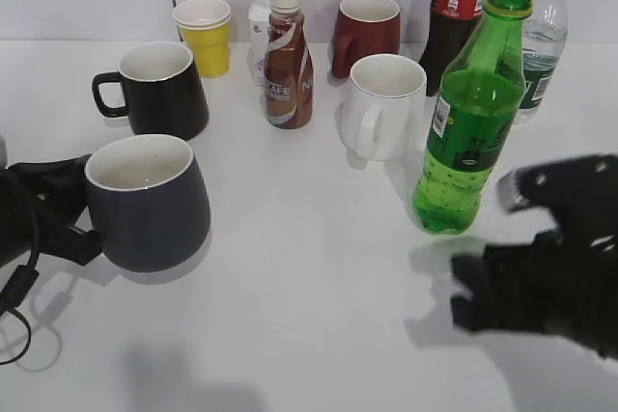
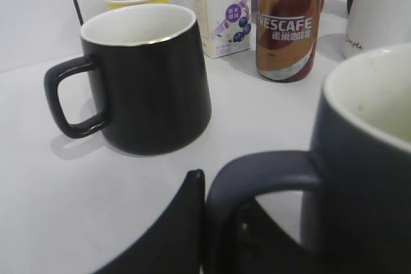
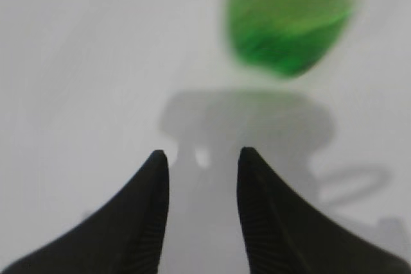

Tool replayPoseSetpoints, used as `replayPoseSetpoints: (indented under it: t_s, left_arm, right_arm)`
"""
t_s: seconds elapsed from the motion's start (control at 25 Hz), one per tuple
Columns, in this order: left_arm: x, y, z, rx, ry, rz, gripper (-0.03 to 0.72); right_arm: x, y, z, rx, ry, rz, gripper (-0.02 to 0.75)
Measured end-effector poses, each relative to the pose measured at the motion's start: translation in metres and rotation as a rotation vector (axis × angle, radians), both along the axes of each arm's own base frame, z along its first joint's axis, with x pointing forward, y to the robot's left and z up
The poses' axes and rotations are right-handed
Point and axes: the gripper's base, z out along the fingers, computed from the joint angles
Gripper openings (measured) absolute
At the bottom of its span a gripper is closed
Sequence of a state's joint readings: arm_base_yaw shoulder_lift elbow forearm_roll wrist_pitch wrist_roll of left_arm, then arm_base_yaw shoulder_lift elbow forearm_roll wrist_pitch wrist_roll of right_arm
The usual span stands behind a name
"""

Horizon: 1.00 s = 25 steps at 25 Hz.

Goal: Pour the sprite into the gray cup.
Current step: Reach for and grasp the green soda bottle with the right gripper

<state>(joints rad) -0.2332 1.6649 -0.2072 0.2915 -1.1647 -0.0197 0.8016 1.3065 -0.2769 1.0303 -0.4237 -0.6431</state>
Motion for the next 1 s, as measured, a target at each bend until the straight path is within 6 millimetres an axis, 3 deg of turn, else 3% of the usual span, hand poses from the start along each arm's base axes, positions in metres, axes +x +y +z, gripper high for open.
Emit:
replayPoseSetpoints:
  t_s: [0.16,0.28,0.4,0.72,1.0]
  left_arm:
    - [0.000,0.000,0.000,0.000,0.000,-0.001,0.046]
    - [0.000,0.000,0.000,0.001,0.000,-0.004,0.046]
    - [0.000,0.000,0.000,0.001,0.000,-0.006,0.046]
    - [-0.001,-0.002,0.000,0.006,-0.001,-0.030,0.046]
    - [-0.002,-0.003,0.000,0.008,-0.002,-0.042,0.046]
  right_arm:
    - [0.007,-0.003,0.009,-0.024,-0.131,-0.029,0.327]
    - [0.009,0.000,0.013,0.000,-0.184,-0.002,0.477]
    - [0.011,0.000,0.017,0.027,-0.219,-0.013,0.576]
    - [0.017,0.003,0.023,0.014,-0.355,0.006,0.609]
    - [0.034,0.012,0.008,0.029,-0.402,-0.078,0.609]
